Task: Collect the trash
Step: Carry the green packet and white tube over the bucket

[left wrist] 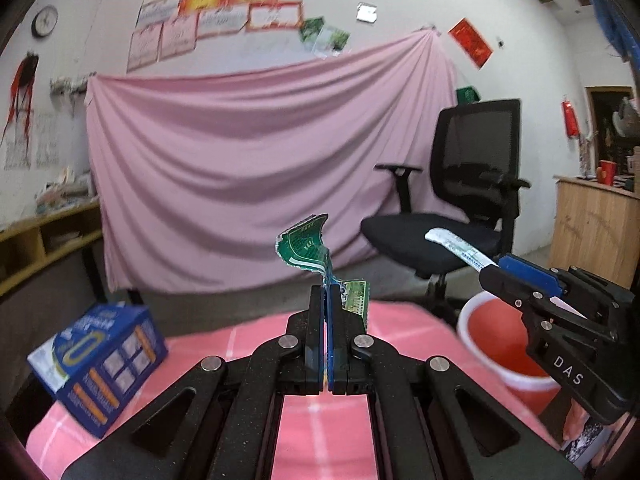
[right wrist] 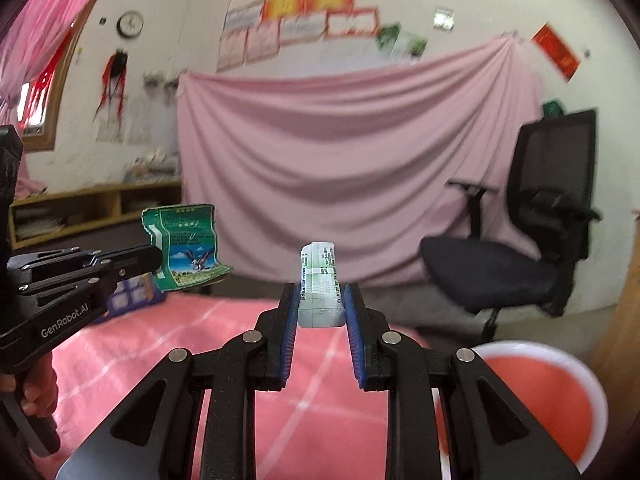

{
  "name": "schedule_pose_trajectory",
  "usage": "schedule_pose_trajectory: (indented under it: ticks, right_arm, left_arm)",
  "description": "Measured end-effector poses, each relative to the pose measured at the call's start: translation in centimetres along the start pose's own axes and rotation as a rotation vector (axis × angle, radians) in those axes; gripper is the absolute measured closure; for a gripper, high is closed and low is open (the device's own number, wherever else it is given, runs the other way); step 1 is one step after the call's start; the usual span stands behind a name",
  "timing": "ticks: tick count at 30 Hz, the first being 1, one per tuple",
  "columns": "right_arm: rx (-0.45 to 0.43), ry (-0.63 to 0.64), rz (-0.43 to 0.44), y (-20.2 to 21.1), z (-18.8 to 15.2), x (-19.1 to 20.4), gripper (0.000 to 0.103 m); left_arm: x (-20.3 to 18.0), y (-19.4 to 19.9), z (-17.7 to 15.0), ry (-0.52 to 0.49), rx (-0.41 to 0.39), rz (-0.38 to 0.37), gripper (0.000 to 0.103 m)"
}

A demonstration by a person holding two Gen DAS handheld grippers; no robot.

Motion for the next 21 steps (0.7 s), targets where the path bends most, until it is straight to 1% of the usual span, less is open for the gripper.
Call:
schedule_pose_trajectory:
  ticks: [5, 10, 13, 16, 19, 21]
  right_arm:
    - [-0.117, 0.038, -0.114, 1.9, 1.7, -2.2, 0.082]
    - [-0.202, 0.063, -0.223, 4.2, 2.8, -4.9, 0.082]
    - [-0.211, 0.052, -0.273, 4.8, 2.9, -6.8, 0.082]
    - [-0.198, 0.026, -0.319, 5.3, 2.8, -8.9, 0.082]
    - [-0.177, -0.006, -0.362, 5.6, 2.3, -10.8, 0.082]
    - [-0.147, -0.024, -0.389, 5.6, 1.9, -12.0, 0.082]
  left_arm:
    - [-2.6, -0.2, 1.3, -0.014, -0.069, -0.058, 0.103]
    - [-6.0, -0.7, 2.6, -0.027, -0.134, -0.128, 0.103]
    - [-8.4, -1.1, 3.3, -0.036, -0.154, -0.172, 0.103]
    - [-10.4, -1.8, 3.8, -0.039, -0.155, -0.210, 0.103]
    - [-12.4, -2.7, 3.8, -0.043, -0.146, -0.244, 0.103]
    - [-13.6, -3.4, 3.7, -0.042, -0.126, -0.271, 0.103]
Point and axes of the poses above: each gripper's, at about its wrist camera, not at the fingertips, and y roughly against the way its jaws point, x to its left, z to its top, the point moved 4 cm from there along -y, roughly the way its jaws point, and after that the axes turned 13 degrees about -x, right-handed, at the moved point
